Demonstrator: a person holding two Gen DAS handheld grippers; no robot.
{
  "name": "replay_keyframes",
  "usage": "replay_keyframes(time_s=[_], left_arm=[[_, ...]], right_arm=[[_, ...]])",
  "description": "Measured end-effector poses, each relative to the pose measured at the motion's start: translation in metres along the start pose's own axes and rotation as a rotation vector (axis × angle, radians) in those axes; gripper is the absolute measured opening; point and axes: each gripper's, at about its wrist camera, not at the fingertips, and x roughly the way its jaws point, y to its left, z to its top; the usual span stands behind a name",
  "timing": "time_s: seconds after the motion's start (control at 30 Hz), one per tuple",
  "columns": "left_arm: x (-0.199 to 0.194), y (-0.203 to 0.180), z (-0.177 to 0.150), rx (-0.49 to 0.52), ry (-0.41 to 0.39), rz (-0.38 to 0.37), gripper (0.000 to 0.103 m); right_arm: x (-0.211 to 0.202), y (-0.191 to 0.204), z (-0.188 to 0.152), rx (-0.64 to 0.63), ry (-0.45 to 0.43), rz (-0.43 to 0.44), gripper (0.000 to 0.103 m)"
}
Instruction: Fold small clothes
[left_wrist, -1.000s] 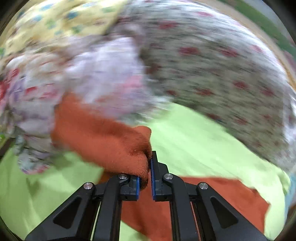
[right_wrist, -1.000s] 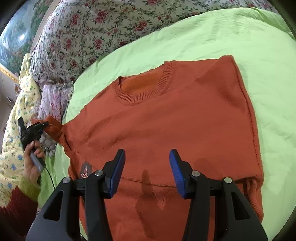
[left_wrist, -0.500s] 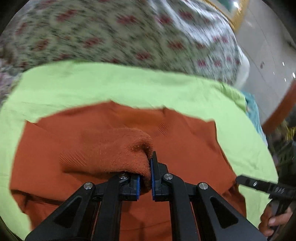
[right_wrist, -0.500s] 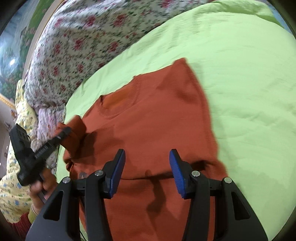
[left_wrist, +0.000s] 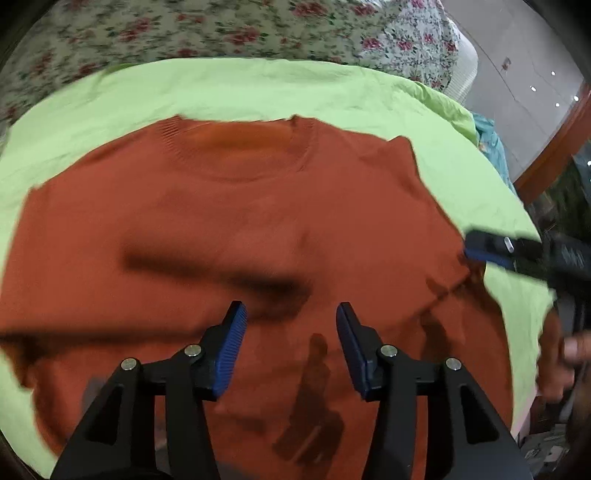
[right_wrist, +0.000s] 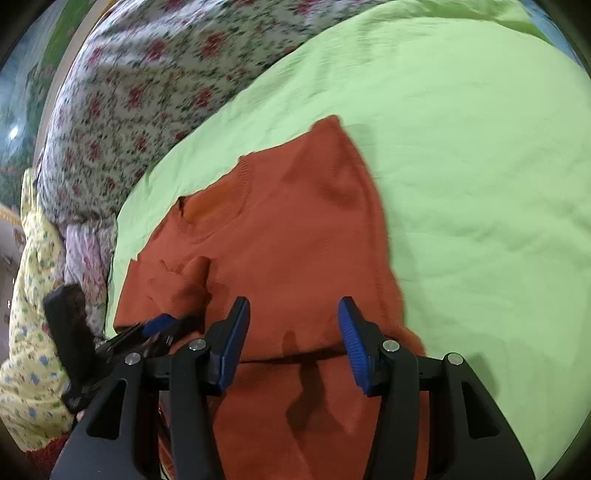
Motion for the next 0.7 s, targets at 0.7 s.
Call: replay_keyframes(time_s=[0.7], left_arm=[[-0.038,0.164,-0.053,-0.285,0.013,0.490,0.059]], right_arm=[[0.148,0.172,0.015,-0.694,0.260,0.021,0.047]])
